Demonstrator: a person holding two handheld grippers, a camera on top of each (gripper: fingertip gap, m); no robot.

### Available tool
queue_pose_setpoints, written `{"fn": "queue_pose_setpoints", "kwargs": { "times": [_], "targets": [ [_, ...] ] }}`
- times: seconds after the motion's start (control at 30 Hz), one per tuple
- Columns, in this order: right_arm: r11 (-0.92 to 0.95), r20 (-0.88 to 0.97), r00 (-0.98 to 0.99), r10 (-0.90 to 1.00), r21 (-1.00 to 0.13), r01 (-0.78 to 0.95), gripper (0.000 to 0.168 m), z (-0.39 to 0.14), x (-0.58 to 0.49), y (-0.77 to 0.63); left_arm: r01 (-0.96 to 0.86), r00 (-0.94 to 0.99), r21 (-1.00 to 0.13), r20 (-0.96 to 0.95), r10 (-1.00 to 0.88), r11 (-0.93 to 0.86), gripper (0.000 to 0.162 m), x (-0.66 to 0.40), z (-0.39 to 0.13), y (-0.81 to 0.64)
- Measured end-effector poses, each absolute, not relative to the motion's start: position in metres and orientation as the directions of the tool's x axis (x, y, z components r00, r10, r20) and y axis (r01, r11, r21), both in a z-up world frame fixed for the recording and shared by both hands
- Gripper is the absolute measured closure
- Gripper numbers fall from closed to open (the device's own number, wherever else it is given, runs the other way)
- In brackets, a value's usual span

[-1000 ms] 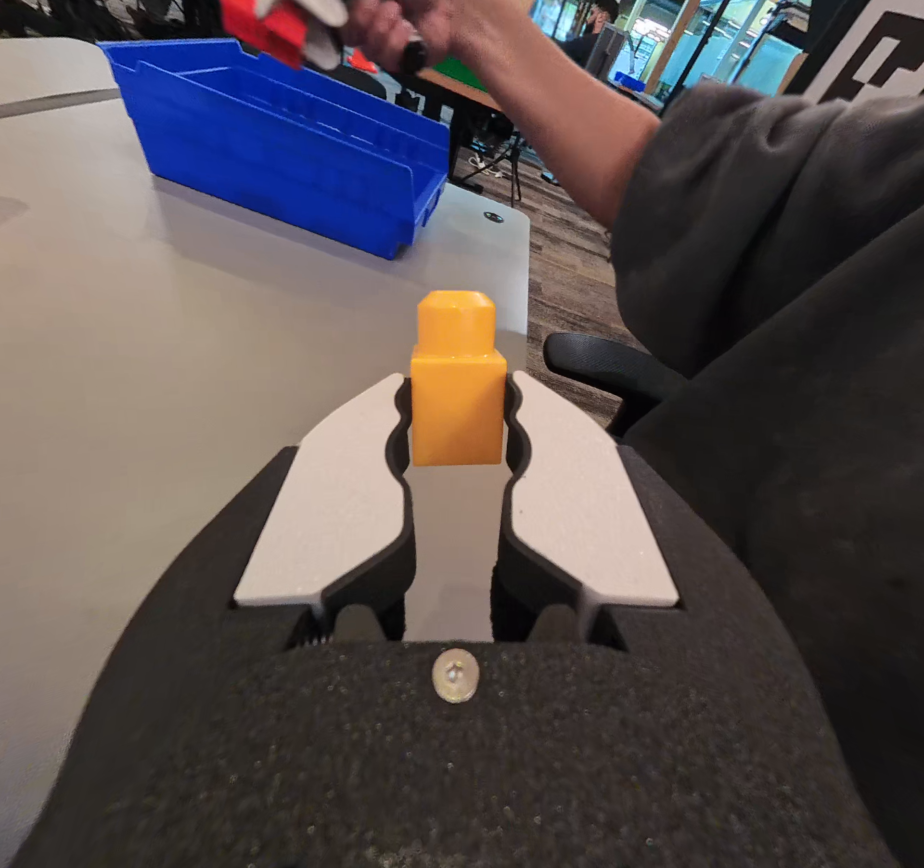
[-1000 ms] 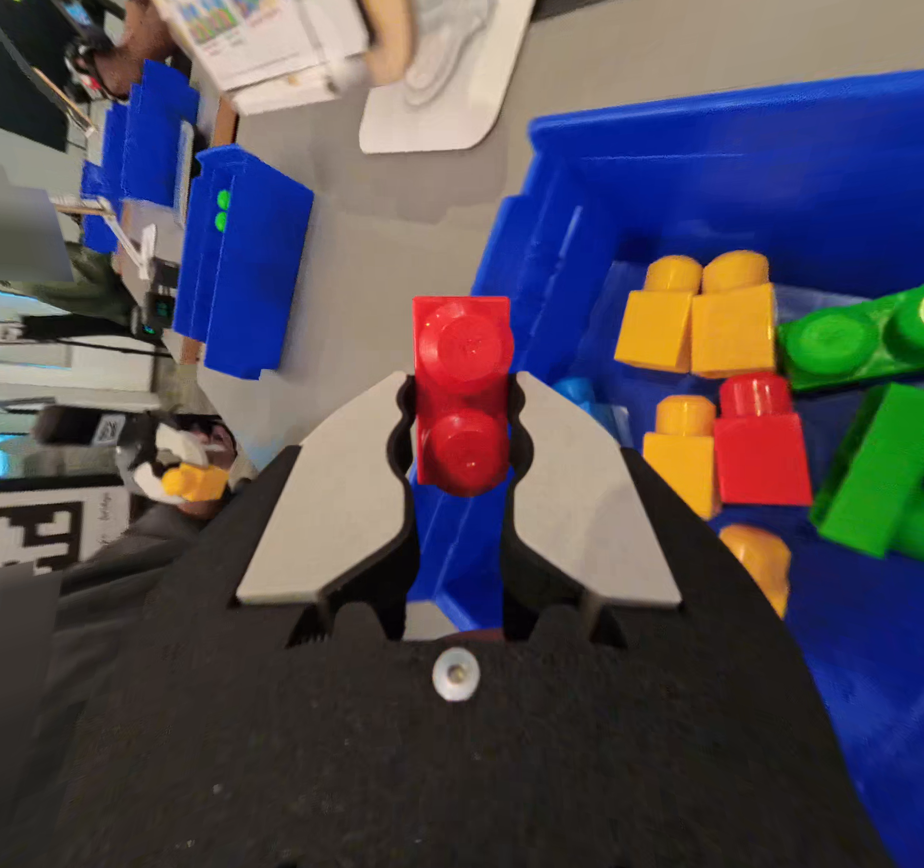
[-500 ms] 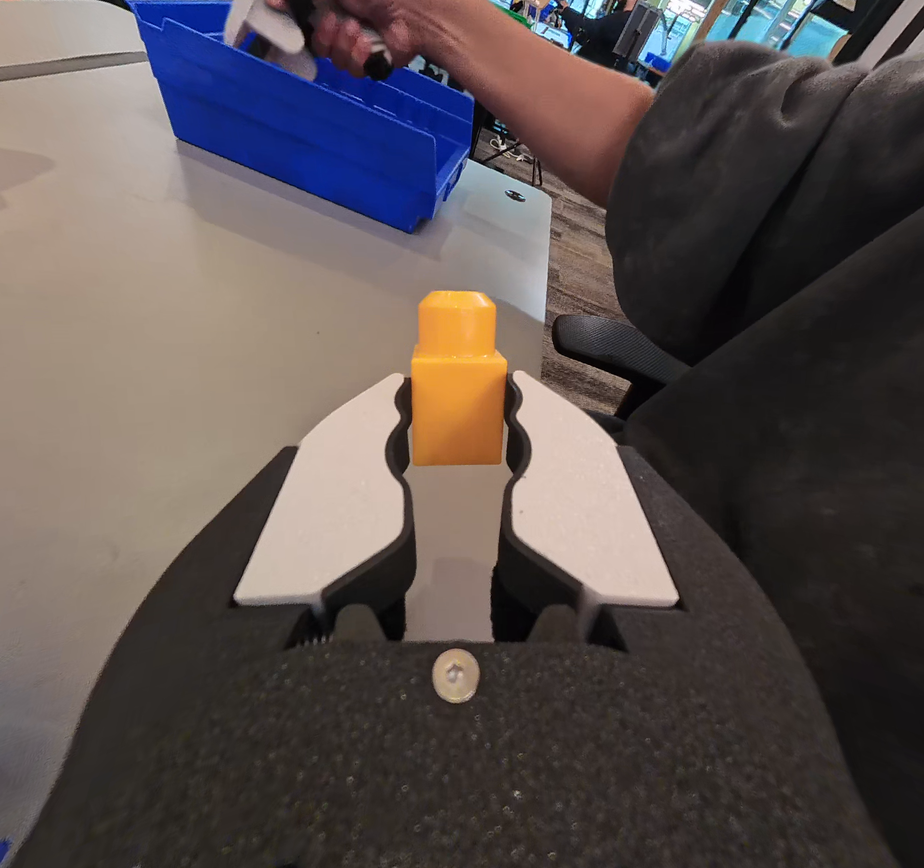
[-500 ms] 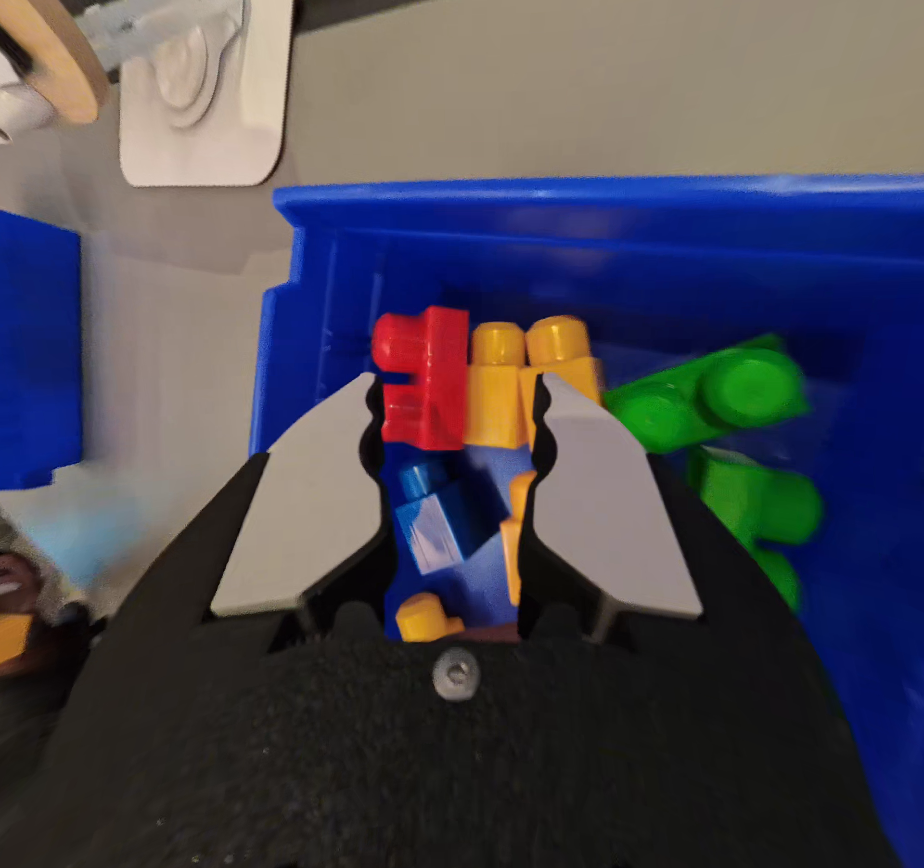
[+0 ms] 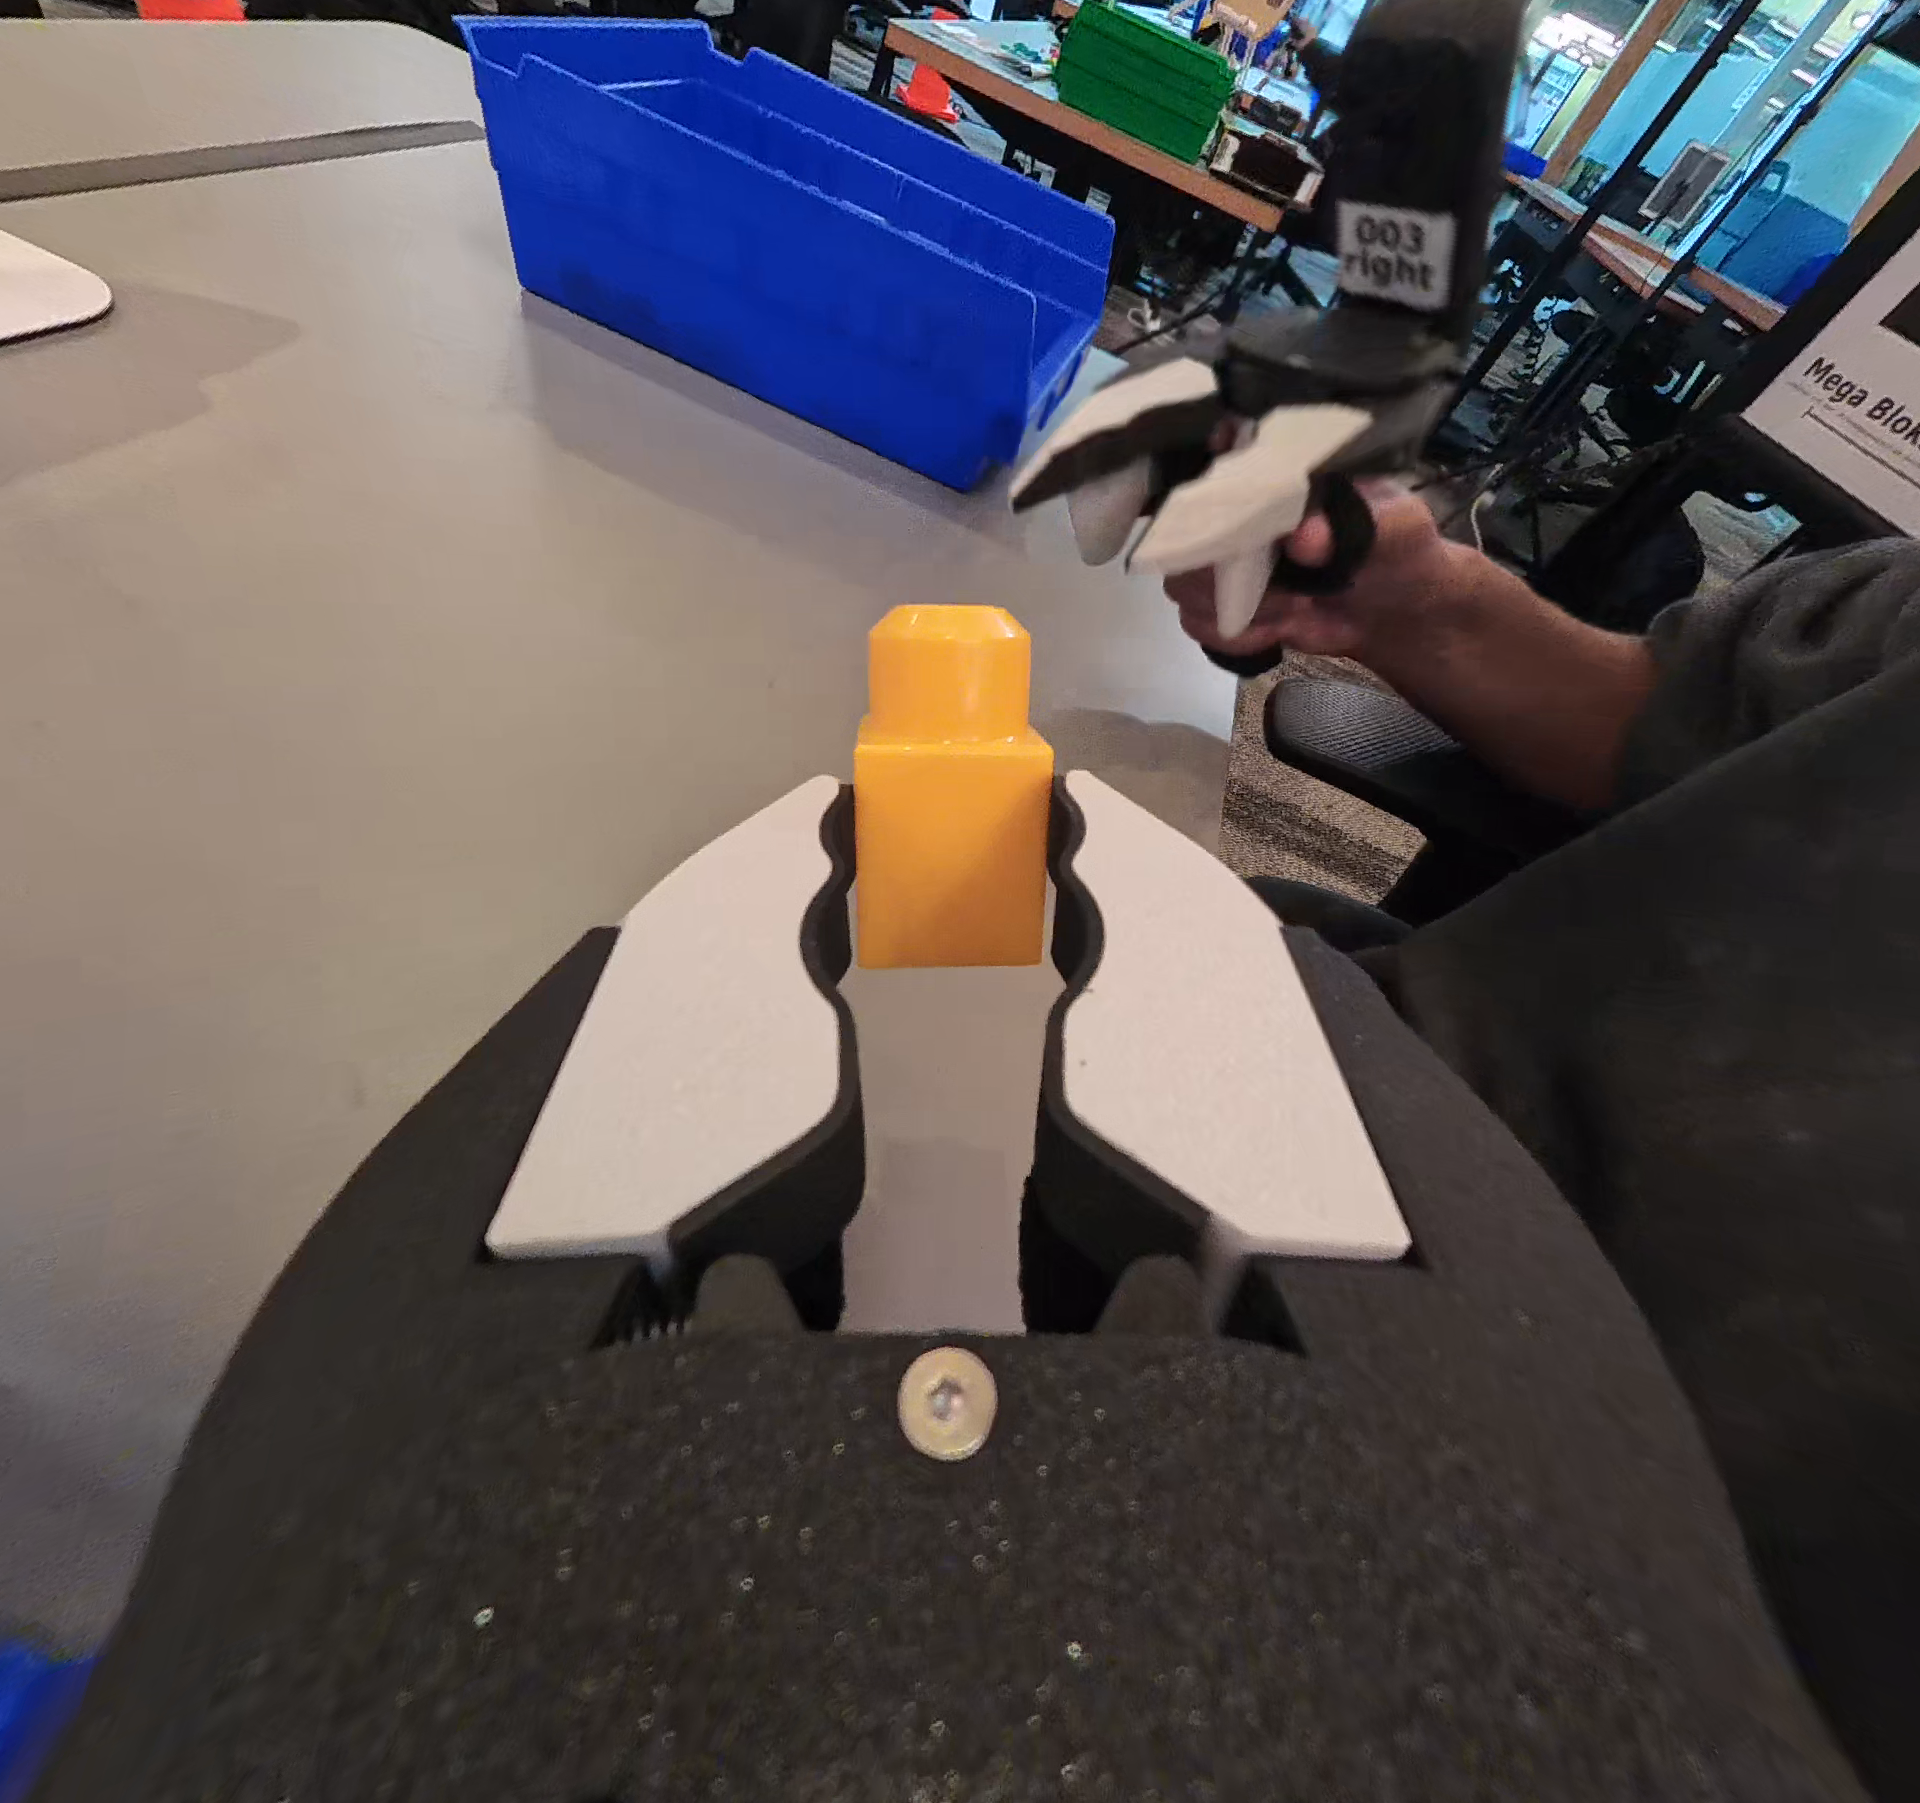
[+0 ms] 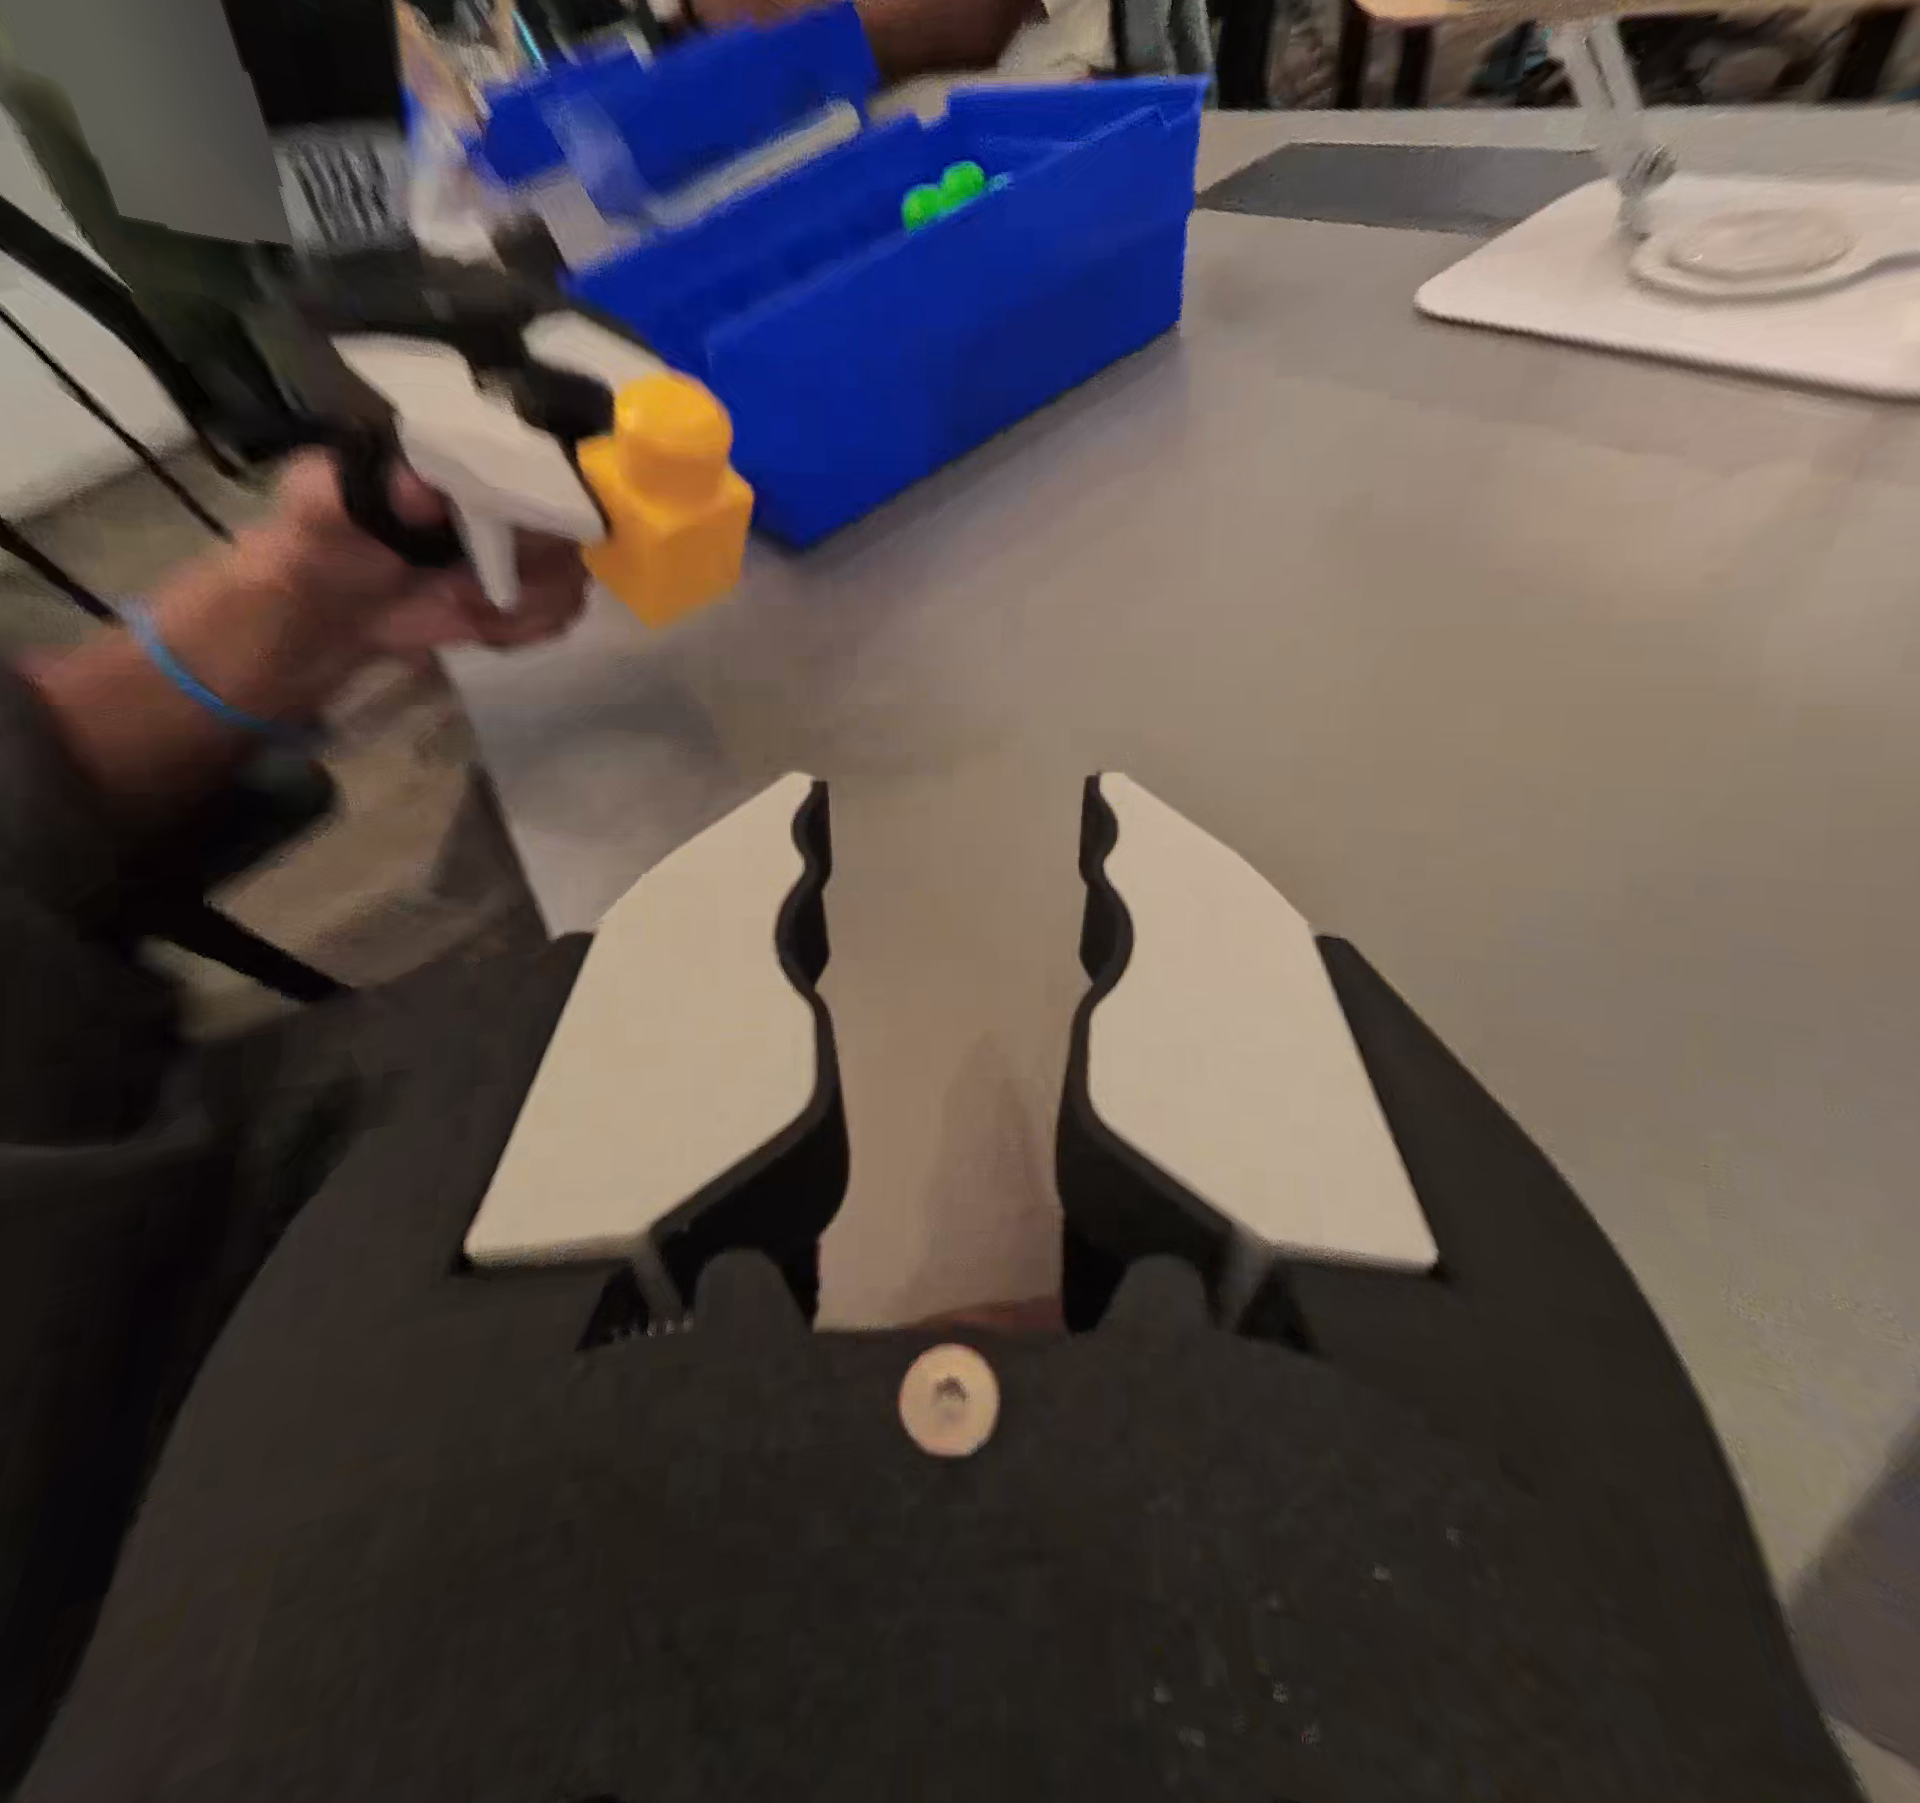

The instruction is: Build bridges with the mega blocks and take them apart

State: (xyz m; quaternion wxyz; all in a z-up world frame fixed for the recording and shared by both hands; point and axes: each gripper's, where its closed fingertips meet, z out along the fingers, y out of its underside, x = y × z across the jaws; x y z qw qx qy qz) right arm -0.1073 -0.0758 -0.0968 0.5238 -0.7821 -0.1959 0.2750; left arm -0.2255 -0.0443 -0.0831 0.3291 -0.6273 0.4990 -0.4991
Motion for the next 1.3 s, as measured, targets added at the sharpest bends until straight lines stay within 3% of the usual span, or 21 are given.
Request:
{"fn": "queue_pose_setpoints", "kwargs": {
  "times": [0.07, 0.23, 0.33, 0.43, 0.57, 0.67, 0.77, 0.83, 0.93, 1.1, 1.3],
  "targets": [
    [-0.331, -0.1, 0.814, 0.572, -0.936, 0.118, 0.128, -0.102, -0.11, -0.075, -0.299, 0.004, -0.911, 0.296, -0.955, -0.284, 0.127, -0.223, -0.083, -0.044],
    [-0.358, -0.114, 0.807, 0.579, -0.925, 0.126, 0.127, -0.11, -0.116, -0.079, -0.382, 0.12, -0.868, 0.292, -0.949, -0.316, 0.127, -0.206, -0.096, -0.025],
    [-0.362, -0.129, 0.811, 0.571, -0.926, 0.107, 0.128, -0.108, -0.11, -0.077, -0.568, 0.276, -0.748, 0.219, -0.936, -0.343, 0.127, -0.185, -0.117, 0.008],
    [-0.373, -0.141, 0.815, 0.562, -0.923, 0.098, 0.128, -0.106, -0.104, -0.075, -0.779, 0.328, -0.541, 0.082, -0.941, -0.319, 0.127, -0.165, -0.149, 0.039],
    [-0.366, -0.146, 0.822, 0.551, -0.927, 0.08, 0.129, -0.1, -0.097, -0.076, -0.878, 0.299, -0.374, 0.054, -0.953, -0.297, 0.127, -0.14, -0.17, 0.051],
    [-0.369, -0.143, 0.834, 0.534, -0.926, 0.077, 0.129, -0.1, -0.089, -0.075, -0.889, 0.304, -0.35, 0.033, -0.952, -0.296, 0.127, -0.131, -0.179, 0.053],
    [-0.433, -0.161, 0.868, 0.47, -0.899, 0.068, 0.126, -0.114, -0.078, -0.071, -0.868, 0.322, -0.391, 0.029, -0.946, -0.308, 0.12, -0.13, -0.174, 0.053],
    [-0.498, -0.199, 0.883, 0.424, -0.866, 0.045, 0.115, -0.129, -0.077, -0.068, -0.842, 0.336, -0.439, 0.029, -0.941, -0.314, 0.112, -0.139, -0.162, 0.047],
    [-0.536, -0.21, 0.9, 0.382, -0.844, 0.03, 0.106, -0.141, -0.084, -0.059, -0.764, 0.331, -0.567, 0.066, -0.941, -0.308, 0.107, -0.166, -0.134, 0.023],
    [-0.598, -0.102, 0.951, 0.291, -0.795, 0.098, 0.099, -0.155, -0.097, -0.007, -0.495, 0.375, -0.797, 0.165, -0.912, -0.348, 0.111, -0.229, -0.11, -0.022],
    [-0.685, -0.12, 0.944, 0.307, -0.717, 0.132, 0.092, -0.175, -0.135, 0.05, -0.394, 0.408, -0.844, 0.195, -0.892, -0.365, 0.117, -0.277, -0.139, -0.052]
  ]
}}
